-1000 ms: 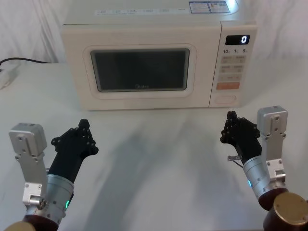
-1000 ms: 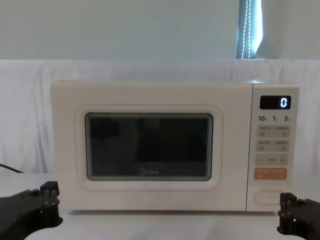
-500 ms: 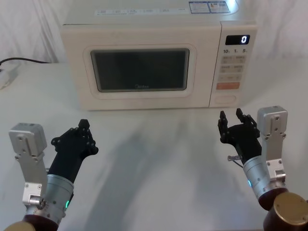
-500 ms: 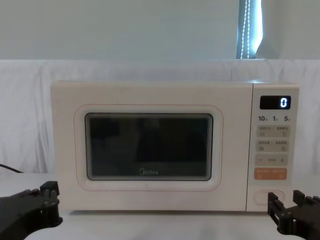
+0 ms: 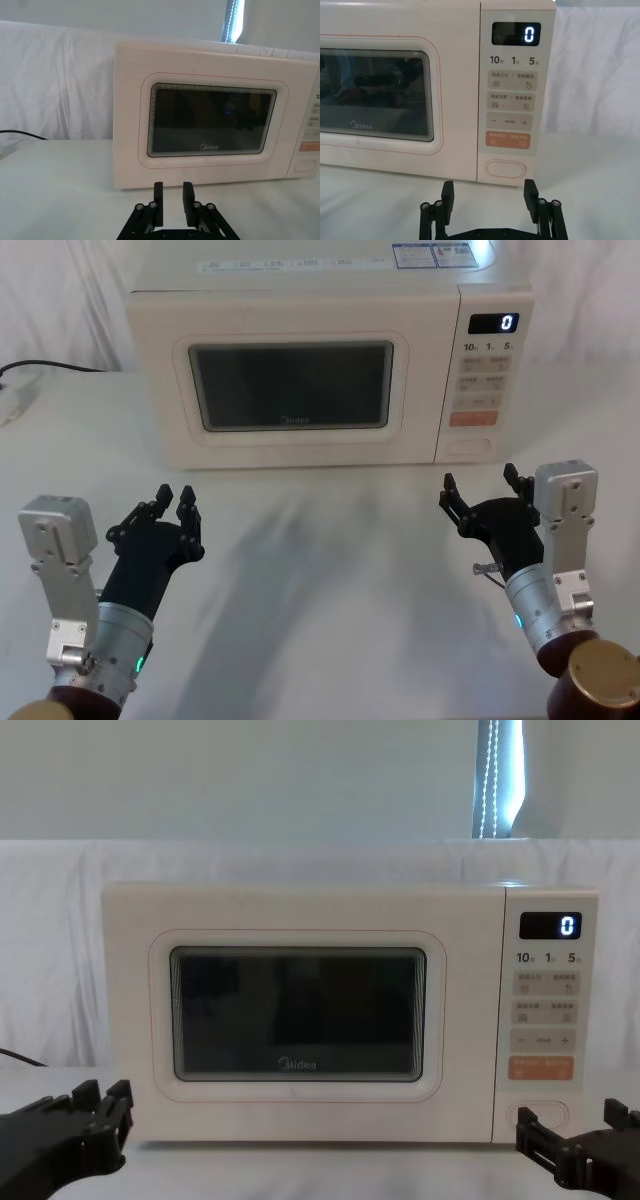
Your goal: Press the button to open the microwave door with one hand; close the microwave door with the other hand.
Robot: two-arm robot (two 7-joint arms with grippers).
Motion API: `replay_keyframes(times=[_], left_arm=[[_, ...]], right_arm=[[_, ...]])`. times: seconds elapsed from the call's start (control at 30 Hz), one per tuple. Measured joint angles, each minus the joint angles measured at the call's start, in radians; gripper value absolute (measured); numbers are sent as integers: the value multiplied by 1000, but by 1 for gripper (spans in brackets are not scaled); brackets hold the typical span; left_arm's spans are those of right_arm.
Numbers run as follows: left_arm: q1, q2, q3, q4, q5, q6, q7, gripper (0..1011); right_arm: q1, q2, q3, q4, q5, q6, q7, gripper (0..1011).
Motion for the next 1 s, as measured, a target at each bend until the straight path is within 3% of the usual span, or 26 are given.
replay_keyframes(times=[0.13,0.7,0.87,1.0], left_arm=[[0,0,0,0,0,0,0,353],[0,0,0,0,0,0,0,901],[0,0,0,0,0,0,0,1001],[0,0,0,0,0,0,0,1001]], right_arm=[[0,0,0,0,0,0,0,996],[0,0,0,0,0,0,0,1002],[0,0,0,0,0,0,0,1002],[0,0,0,0,0,0,0,1002]])
